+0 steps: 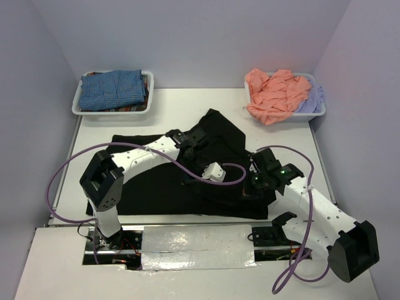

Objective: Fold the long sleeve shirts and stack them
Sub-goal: Fold the shirt

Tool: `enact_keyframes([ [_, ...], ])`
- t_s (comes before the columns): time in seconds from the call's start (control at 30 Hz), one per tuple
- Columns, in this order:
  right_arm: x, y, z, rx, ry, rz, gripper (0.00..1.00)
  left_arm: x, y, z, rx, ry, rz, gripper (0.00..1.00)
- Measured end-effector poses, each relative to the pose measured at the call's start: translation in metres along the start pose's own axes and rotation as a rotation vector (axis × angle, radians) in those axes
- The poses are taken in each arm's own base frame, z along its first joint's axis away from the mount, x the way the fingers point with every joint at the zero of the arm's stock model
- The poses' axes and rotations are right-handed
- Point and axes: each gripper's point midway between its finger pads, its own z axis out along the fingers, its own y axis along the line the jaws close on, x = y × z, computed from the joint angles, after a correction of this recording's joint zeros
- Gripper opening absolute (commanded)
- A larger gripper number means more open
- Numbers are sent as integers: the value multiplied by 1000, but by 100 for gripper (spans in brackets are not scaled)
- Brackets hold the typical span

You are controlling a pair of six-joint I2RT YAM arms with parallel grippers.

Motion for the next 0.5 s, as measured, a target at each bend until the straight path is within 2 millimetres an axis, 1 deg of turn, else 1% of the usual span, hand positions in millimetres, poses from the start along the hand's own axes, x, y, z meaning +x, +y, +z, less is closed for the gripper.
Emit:
enact_keyframes([
  [0.07,-2,-1,3,5,-2,-5,0,0,-3,2,30,-8,31,45],
  [0.1,-3,-3,5,14,-2,-8,2,1,-6,4,49,-6,35,53],
  [0.17,-5,-7,10,30,-3,-8,11,5,-7,9,78,2,39,57],
  [0.2,-5,-10,13,40,-3,-9,23,8,-6,12,87,11,36,59],
  [0.23,-4,-14,15,54,1,-6,27,12,-5,15,94,21,39,59],
  [0.27,-3,-17,18,67,4,-6,30,15,-4,17,96,32,41,60],
  [0.3,-2,-22,20,84,11,-4,40,18,-3,18,94,45,43,63],
  [0.33,0,-26,22,102,17,4,45,23,-3,18,90,61,43,64],
  [0.37,1,-30,24,122,20,11,58,26,-3,19,88,75,41,64],
  [0.47,1,-40,26,167,14,28,69,37,0,19,73,101,13,64],
  [0.5,0,-42,26,179,7,34,70,40,2,18,65,104,-10,64],
])
